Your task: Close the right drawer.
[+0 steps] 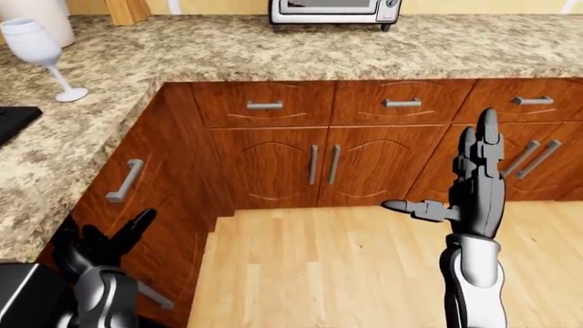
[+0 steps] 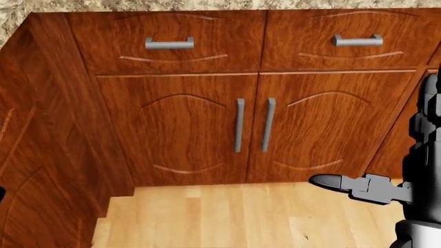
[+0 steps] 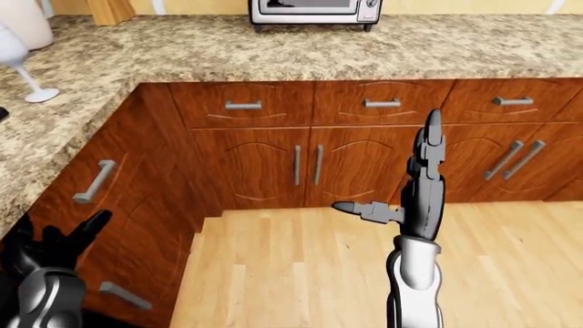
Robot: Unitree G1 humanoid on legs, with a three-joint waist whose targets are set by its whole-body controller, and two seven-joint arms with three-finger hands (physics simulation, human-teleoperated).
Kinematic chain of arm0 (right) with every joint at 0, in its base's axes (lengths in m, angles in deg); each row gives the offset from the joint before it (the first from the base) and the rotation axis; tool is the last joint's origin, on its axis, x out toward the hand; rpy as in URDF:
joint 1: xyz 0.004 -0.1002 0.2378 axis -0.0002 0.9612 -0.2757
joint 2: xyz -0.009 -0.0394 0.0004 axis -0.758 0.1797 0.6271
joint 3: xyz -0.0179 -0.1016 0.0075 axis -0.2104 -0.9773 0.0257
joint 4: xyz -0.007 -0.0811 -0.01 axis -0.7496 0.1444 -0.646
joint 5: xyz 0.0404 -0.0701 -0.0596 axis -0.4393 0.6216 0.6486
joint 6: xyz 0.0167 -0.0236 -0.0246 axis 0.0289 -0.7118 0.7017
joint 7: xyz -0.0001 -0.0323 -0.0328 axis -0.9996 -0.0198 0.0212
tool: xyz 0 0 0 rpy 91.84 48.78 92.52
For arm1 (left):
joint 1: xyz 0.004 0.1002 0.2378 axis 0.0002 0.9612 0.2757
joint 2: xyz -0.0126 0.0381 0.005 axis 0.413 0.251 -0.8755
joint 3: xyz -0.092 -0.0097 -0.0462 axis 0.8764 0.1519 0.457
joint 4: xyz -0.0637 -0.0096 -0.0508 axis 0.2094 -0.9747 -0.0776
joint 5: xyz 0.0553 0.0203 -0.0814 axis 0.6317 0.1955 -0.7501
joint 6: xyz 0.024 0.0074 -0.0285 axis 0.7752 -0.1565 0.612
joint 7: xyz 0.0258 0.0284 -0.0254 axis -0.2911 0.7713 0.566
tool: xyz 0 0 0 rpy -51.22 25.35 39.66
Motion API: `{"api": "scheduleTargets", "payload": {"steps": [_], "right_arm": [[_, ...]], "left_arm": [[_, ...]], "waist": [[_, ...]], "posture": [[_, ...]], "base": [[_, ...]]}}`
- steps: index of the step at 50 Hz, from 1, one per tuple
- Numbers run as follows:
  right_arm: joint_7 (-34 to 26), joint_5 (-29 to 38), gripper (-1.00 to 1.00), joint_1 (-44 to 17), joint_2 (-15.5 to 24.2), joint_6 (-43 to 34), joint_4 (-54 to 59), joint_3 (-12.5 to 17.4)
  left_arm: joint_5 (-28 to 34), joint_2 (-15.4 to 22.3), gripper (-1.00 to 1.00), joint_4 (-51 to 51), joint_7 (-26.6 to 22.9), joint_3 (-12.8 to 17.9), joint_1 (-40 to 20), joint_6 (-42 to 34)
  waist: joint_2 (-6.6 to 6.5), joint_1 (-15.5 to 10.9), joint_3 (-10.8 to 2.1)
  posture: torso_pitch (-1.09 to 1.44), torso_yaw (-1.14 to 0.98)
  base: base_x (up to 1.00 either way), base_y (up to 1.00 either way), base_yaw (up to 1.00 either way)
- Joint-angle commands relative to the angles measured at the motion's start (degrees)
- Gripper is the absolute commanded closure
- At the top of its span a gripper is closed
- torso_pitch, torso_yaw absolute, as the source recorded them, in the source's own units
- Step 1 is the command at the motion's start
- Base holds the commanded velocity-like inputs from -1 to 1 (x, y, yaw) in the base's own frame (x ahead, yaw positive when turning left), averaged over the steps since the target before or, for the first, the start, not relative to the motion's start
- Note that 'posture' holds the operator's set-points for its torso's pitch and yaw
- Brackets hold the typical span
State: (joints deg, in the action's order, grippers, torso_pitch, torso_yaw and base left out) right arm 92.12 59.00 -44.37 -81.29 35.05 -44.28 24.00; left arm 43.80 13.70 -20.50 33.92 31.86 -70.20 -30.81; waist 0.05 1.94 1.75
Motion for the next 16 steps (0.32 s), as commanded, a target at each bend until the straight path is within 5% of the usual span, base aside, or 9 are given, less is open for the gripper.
{"api": "scheduleTargets", "payload": {"steps": [1,16], "right_arm": [[0.2,0.02,-1.0,-1.01,0.48,1.56,-2.31,0.39],[0.2,-0.01,-1.0,-1.07,0.5,1.66,-2.02,0.4]], "left_arm": [[0.81,2.21,-1.0,2.75,2.57,4.4,-0.7,4.68],[0.67,2.35,-1.0,2.52,2.72,4.44,-0.73,4.83]], "waist": [[-0.41,-0.64,-1.19],[-0.41,-0.34,-1.28]], "posture": [[0.0,0.0],[0.0,0.0]], "base": [[0.0,0.0,0.0],[0.0,0.0,0.0]]}}
